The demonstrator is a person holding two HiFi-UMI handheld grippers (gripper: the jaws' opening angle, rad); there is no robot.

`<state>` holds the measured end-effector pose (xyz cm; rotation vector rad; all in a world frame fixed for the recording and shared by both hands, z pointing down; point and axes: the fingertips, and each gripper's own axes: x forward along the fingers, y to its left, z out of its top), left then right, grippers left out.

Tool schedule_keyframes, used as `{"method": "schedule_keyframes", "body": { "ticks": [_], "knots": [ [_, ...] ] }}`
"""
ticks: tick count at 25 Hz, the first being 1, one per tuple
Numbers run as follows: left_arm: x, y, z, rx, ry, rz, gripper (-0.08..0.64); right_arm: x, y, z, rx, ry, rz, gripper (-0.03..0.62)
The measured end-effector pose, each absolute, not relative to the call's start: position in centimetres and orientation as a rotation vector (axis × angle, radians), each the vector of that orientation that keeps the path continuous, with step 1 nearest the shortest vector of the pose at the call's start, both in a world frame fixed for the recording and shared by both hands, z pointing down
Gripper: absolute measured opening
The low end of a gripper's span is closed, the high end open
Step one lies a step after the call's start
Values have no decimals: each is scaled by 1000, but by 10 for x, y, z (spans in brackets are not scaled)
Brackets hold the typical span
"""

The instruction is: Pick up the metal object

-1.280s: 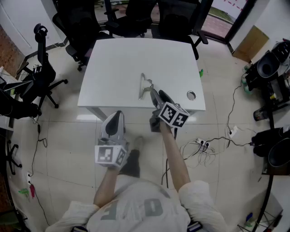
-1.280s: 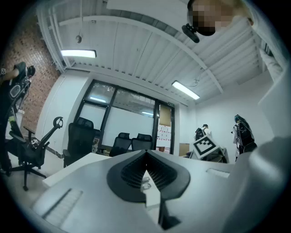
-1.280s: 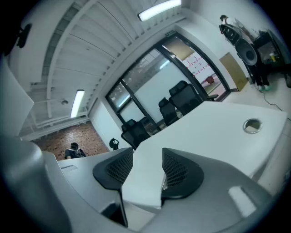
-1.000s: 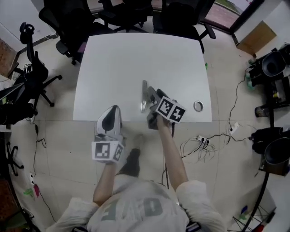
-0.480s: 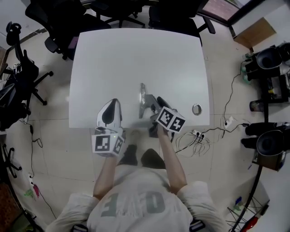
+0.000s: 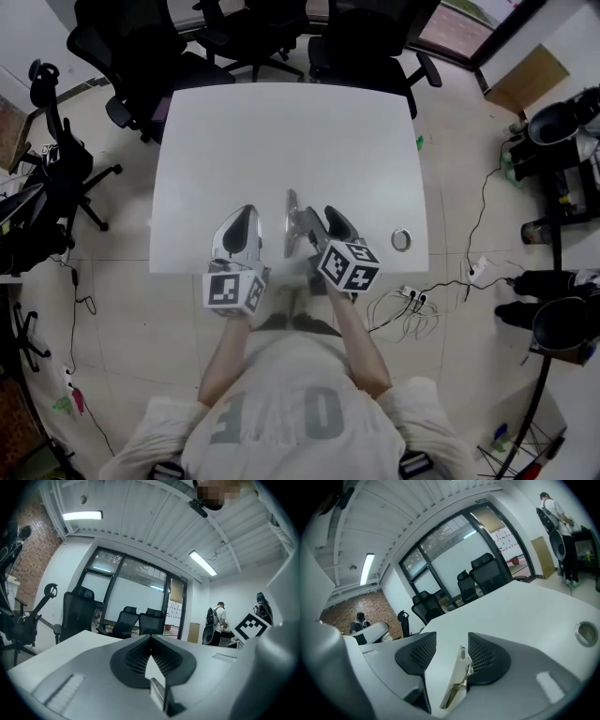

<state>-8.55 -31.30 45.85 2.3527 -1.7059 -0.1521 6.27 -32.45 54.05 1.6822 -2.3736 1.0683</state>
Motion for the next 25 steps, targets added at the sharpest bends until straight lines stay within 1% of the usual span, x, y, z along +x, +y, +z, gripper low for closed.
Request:
{"method": "schedule_keyframes", "body": {
  "ticks": [4,7,13,17,21,25],
  "knots": [
    [-72,-318,459,2380,-1675,-142,2,59,-325,525,1678,-2433,943,213],
    [-65,-318,462,2387,-1659,-139,2,60,-324,527,1653,-2435,911,213],
    [-63,-322,467,2391,-1657,-103,2,65,-321,549,1625,-2387,977,219],
    [-66,-317,479,2369,-1658,-86,2,60,-321,583,1573,-2310,1104,236],
    [-70,-311,479,2362,-1650,-63,2,51,-323,609,1510,-2241,1201,239],
    [-78,-307,487,2338,-1676,-46,2,45,-326,624,1478,-2202,1220,224]
  ]
}}
